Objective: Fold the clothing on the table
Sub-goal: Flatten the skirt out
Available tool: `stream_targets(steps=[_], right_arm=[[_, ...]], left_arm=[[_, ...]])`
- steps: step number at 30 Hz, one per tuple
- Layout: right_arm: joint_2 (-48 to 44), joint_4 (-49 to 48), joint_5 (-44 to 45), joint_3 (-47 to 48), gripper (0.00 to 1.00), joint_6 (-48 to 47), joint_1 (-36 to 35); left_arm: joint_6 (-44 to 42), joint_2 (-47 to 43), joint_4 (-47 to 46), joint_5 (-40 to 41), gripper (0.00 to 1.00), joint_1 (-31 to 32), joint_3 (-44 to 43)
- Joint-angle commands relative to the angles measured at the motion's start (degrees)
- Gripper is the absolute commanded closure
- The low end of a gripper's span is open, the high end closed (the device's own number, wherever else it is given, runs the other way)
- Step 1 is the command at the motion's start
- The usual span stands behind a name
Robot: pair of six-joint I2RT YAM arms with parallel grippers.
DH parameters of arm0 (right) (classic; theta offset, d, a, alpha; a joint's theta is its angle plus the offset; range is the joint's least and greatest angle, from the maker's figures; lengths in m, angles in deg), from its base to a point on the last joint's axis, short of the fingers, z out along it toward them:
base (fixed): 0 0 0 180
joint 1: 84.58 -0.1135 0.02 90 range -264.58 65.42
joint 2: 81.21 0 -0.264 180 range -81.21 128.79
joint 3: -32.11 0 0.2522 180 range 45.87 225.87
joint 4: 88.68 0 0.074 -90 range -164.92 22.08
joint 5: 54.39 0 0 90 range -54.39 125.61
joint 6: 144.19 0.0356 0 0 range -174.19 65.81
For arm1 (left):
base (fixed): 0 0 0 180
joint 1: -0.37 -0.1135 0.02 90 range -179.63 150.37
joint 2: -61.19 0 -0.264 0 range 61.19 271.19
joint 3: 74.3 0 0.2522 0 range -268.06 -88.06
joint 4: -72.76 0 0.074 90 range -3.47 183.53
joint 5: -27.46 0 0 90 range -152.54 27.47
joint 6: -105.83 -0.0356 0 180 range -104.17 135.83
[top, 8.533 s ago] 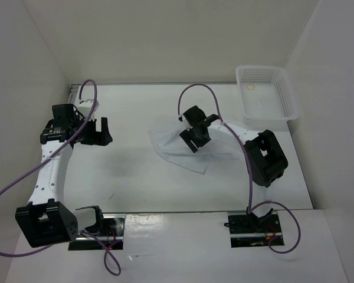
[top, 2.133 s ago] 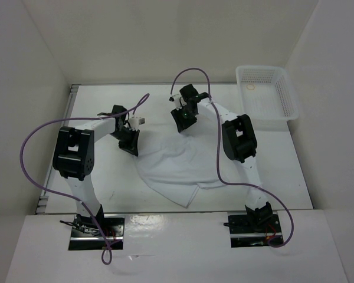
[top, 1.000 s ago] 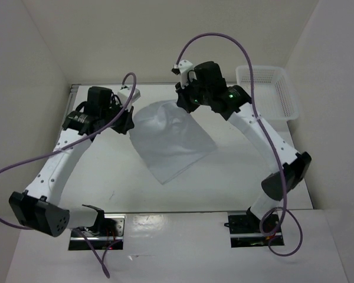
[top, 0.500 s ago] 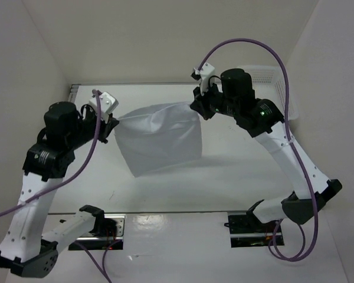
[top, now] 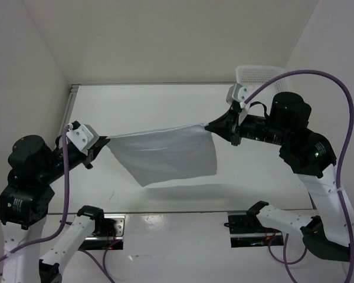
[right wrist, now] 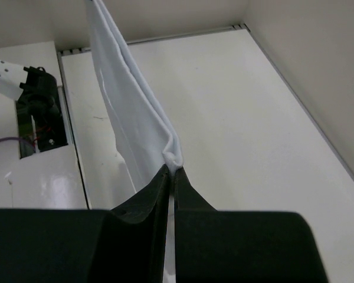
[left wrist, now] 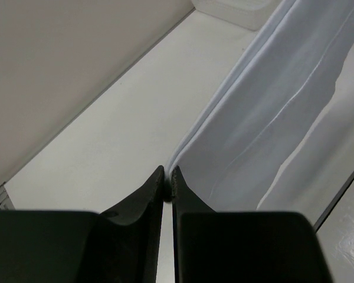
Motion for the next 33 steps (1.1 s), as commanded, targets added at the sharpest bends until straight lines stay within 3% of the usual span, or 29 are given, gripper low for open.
stream_targets(steps=[1,10,15,19,33], right_arm=[[-1.11,-0.04,-3.12,-4.44,1.00,-1.24,1.24],[0.28,-3.03,-3.12,-11.39,1.00,-0.10,1.24],[3.44,-6.54,2.49,-13.68,1.00,0.43,1.24],[6.69,-12.43,9.70,-15.70,1.00,1.04,1.24],[30.86,-25.00,12.53,-13.43,1.00,-1.24,12.05]], left_arm=[[-2.25,-0.86,0.43,-3.93,0.87,-1.61,0.52],[-1.20,2.29,0.43,-8.05,0.85,-2.13,4.30],[-1.20,6.33,-2.29,-6.40,0.84,-2.13,6.06],[-1.20,13.70,-8.51,-2.62,0.84,-2.13,6.06],[2.14,41.65,-25.57,4.41,0.87,-2.13,4.92]])
